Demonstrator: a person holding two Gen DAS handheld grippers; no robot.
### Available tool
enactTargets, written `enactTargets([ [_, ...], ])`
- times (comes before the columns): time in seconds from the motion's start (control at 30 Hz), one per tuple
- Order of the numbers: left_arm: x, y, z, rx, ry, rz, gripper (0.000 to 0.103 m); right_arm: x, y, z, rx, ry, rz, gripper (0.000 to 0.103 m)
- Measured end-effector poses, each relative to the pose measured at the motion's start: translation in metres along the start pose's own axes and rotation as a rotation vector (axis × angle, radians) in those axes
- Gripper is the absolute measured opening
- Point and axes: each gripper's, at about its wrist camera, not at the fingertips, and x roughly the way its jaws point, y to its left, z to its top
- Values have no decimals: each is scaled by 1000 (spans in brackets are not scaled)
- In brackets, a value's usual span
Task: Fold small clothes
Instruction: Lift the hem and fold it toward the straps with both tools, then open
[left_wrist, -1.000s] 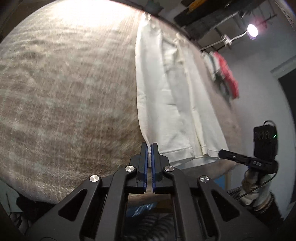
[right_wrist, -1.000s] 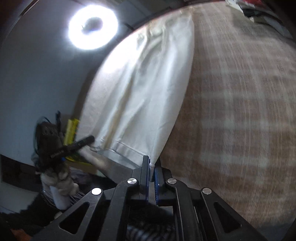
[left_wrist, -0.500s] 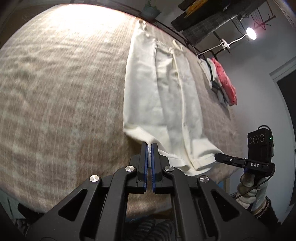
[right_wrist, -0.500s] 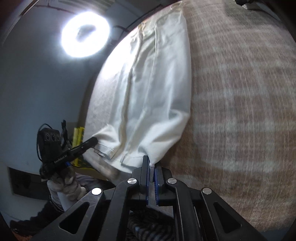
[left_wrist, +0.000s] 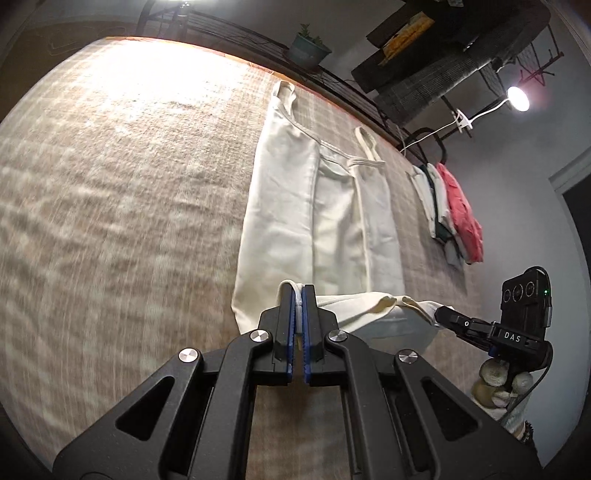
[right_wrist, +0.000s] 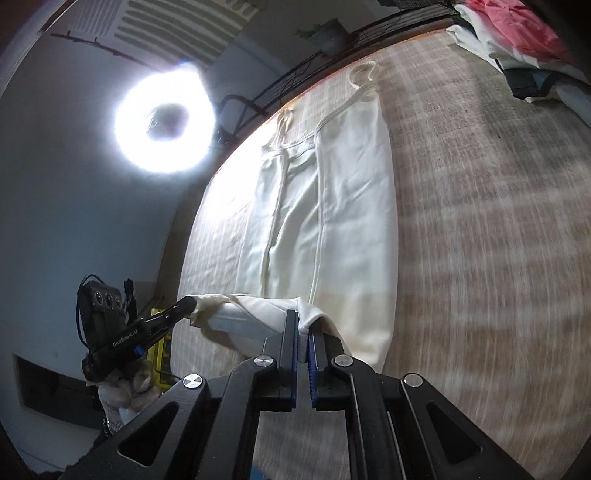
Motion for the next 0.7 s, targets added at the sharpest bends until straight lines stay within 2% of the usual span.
enactTargets([
  [0.13, 20, 6, 6, -21, 34, 12, 1, 12, -15, 7, 23, 21, -25, 2],
  [0.27, 28, 6, 9, -18, 28, 43, 1, 19, -24, 15, 51, 42, -34, 2],
  [0.37, 24, 9, 14, -40, 3, 70, 7, 20, -23, 18, 39, 30, -73, 11],
  [0.4, 21, 10, 15, -46, -12, 67, 15, 19, -23, 19, 29, 26, -85, 23],
  [0.43, 13, 13, 17, -48, -45, 77, 29, 16, -21, 20, 19, 17, -93, 35],
  [0.5, 3, 15, 17, -42, -83, 76, 36, 12, -17, 21, -9, -3, -97, 35],
  [0.7, -6, 9, -2, 64, -76, 26, 36, 7, 5, 7, -180, -7, -129, 28],
])
